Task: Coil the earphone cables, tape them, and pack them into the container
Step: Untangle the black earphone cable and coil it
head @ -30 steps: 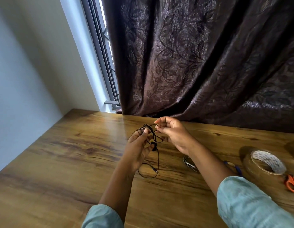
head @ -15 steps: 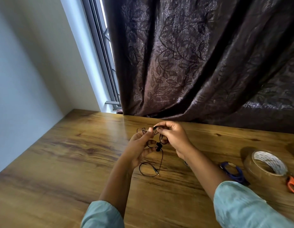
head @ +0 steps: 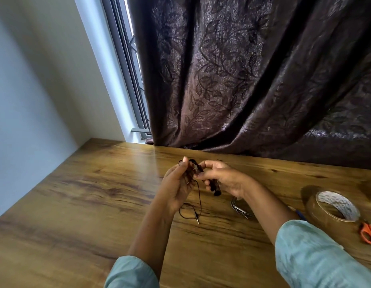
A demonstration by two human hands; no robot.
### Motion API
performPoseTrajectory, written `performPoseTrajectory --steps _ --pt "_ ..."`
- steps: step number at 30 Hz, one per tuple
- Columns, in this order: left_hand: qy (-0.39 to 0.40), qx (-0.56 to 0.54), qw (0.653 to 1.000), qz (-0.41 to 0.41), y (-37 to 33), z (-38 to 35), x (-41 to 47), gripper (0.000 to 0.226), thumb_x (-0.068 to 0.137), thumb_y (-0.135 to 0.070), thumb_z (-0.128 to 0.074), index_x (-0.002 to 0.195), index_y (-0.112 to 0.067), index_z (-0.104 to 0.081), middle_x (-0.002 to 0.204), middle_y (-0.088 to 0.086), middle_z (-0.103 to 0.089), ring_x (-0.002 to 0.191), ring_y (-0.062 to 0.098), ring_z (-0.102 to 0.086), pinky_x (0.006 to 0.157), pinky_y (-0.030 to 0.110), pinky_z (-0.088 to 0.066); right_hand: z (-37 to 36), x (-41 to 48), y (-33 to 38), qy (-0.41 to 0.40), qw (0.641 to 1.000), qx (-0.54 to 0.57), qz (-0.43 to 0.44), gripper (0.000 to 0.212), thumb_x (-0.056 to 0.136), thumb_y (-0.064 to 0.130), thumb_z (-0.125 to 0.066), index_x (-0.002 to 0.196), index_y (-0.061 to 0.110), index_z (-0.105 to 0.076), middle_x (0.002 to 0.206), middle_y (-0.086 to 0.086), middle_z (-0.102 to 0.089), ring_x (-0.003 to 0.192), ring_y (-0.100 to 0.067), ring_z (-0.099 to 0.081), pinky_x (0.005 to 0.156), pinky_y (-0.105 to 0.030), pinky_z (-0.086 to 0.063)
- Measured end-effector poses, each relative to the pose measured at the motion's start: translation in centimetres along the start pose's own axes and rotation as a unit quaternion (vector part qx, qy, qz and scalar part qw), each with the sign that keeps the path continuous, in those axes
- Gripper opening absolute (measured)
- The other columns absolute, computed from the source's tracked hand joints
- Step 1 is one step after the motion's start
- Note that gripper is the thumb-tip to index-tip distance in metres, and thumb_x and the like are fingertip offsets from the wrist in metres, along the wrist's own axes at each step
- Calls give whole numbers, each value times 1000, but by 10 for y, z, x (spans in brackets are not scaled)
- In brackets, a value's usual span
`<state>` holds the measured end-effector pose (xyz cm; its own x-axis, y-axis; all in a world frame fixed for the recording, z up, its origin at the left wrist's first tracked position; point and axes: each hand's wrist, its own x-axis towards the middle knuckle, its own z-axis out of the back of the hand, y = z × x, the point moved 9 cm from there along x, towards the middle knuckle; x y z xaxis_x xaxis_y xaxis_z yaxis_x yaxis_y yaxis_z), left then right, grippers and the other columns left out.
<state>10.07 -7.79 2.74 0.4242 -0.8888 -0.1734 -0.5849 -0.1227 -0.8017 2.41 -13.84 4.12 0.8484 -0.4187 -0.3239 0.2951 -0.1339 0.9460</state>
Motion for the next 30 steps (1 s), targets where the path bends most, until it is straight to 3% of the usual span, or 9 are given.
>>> performPoseTrajectory --steps 2,6,12,17,20,24,27,30 --pt "26 -18 999 -13 -1 -6 0 17 83 -24 -57 90 -10 -65 87 8 -65 78 17 -59 72 29 -45 4 -2 -2 -18 999 25 -7 20 85 11 -68 102 17 -59 66 3 -53 50 -3 -49 49 -17 -42" --pt "25 -37 999 -30 0 -9 -2 14 89 -11 -50 92 -12 -63 73 -2 -67 65 9 -61 60 22 -47 6 -5 -6 -39 998 40 -12 17 90 23 -64 106 18 -63 56 6 -54 46 -7 -48 48 -20 -44" --pt "33 7 999 -1 4 -5 -5 30 83 -23 -53 111 -19 -62 57 -7 -51 47 4 -44 54 21 -37 10 -6 -4 -88 991 99 18 7 90 25 -63 97 26 -63 53 4 -53 46 -10 -48 54 -26 -43" --pt "79 0 997 5 3 -2 -8 30 87 -24 -54 116 -19 -61 55 -7 -43 46 5 -41 52 21 -41 -1 -9 1 -8 988 147 44 25 92 28 -58 112 15 -63 61 0 -59 49 -11 -52 57 -26 -48" --pt "69 11 997 -14 -4 0 -8 25 87 -27 -54 106 -15 -66 51 -7 -41 46 5 -42 51 20 -42 -7 -11 -1 30 981 186 36 33 97 29 -48 122 11 -59 75 -8 -67 58 -15 -63 60 -27 -56" --pt "-15 42 999 -14 -8 14 -2 26 75 -33 -64 96 -17 -63 51 -9 -44 45 3 -43 47 17 -40 -3 -10 -3 2 975 219 32 5 92 15 -57 95 16 -61 77 -10 -70 56 -15 -64 55 -26 -56" --pt "-14 42 999 -27 -8 10 0 27 77 -29 -64 102 -19 -62 56 -8 -47 51 4 -46 50 18 -43 -4 -7 -5 -18 982 188 29 13 86 7 -65 83 18 -58 73 -1 -65 57 -12 -62 48 -19 -52" --pt "-13 33 999 -26 -7 0 -1 21 82 -25 -61 102 -18 -61 56 -6 -48 52 6 -47 51 19 -46 5 -3 -9 -97 969 225 30 15 86 6 -65 76 15 -57 65 -2 -60 49 -8 -56 40 -16 -46"
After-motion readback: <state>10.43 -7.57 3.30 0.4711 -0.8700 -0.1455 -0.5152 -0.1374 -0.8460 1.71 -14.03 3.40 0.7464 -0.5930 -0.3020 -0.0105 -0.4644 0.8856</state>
